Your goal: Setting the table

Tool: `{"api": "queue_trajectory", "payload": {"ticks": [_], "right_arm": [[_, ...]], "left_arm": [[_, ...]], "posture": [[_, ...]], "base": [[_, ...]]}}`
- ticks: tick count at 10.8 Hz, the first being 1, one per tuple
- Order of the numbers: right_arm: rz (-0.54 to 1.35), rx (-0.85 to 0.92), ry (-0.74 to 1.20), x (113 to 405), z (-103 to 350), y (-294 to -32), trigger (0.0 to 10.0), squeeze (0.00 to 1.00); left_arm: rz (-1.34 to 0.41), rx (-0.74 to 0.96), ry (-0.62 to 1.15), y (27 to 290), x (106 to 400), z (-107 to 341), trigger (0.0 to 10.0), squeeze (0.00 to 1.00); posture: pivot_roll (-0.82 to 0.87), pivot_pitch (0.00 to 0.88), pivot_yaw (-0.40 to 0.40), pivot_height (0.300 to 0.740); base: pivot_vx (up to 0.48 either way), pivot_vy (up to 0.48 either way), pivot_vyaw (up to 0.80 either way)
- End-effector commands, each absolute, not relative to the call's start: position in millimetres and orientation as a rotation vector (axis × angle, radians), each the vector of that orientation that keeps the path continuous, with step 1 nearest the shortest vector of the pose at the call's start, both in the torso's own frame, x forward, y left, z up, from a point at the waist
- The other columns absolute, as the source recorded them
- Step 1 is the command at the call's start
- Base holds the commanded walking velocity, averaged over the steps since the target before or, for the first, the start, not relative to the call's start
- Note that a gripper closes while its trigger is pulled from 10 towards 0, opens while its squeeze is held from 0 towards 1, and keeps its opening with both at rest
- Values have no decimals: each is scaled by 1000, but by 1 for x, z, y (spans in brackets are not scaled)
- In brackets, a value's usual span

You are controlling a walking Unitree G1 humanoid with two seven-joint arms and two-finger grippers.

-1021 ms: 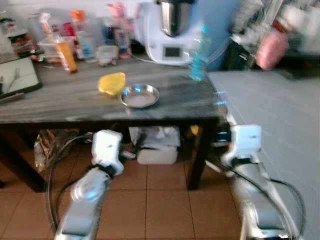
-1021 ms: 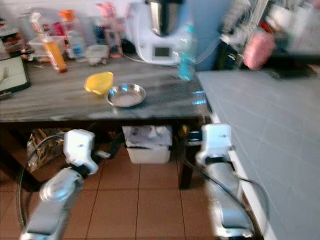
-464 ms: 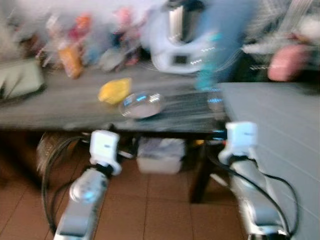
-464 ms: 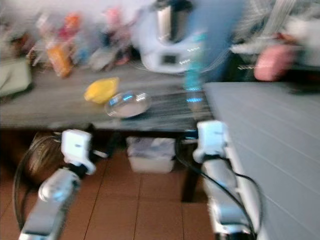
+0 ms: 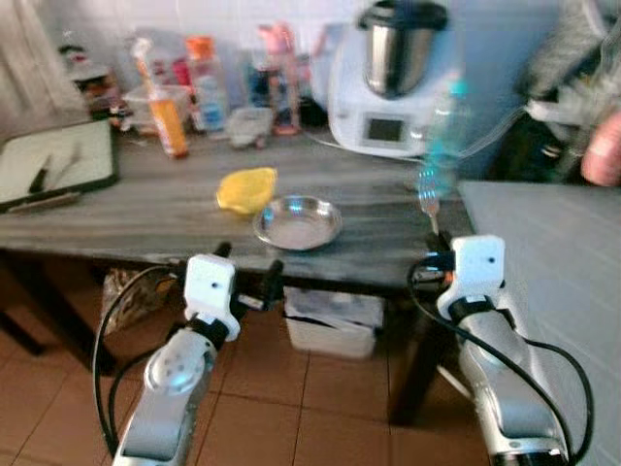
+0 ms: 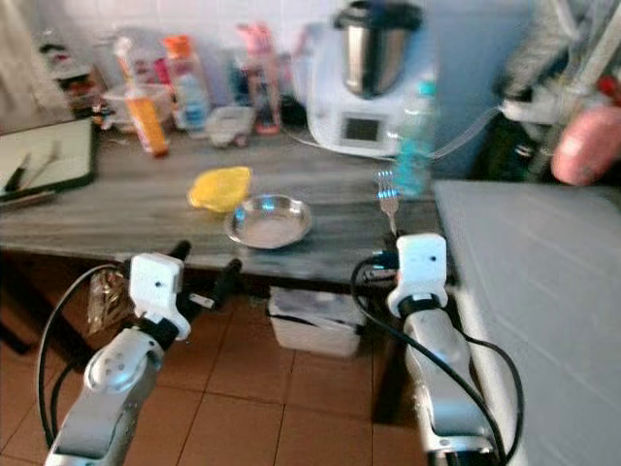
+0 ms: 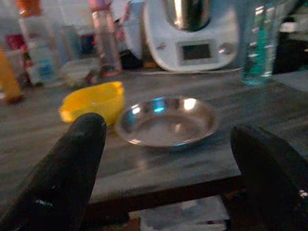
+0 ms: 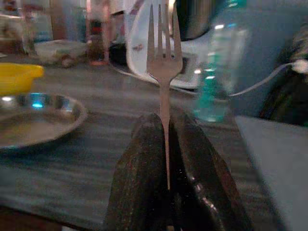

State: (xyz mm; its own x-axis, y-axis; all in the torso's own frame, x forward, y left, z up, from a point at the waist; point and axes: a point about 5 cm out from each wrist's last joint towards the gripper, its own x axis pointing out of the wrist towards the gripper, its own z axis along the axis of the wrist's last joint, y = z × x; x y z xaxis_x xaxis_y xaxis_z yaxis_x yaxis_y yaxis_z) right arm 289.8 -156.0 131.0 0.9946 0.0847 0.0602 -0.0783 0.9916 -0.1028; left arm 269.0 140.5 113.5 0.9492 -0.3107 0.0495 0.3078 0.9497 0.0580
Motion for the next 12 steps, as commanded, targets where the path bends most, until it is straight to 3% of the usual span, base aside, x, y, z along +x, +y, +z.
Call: {"api": "queue_trajectory", "payload": {"ticks": [1,10,12], "right_arm": [[93,-103,-85,291,136,-152,10000,0],[70,-54,-66,288,131,-151,10000,0],[66,-46,-56,289,130,-152,10000,0]], "left_arm": [[-308,63,-59,143,270,115,10000,0],[-354,64,-53,140,265,114,10000,0],[-354,62,-52,140,266,114,10000,0]], "posture": [[91,0,26,740],[97,0,36,740],[98,0,38,740]], "base": [[296,0,0],[0,0,0],[0,0,-450]]}}
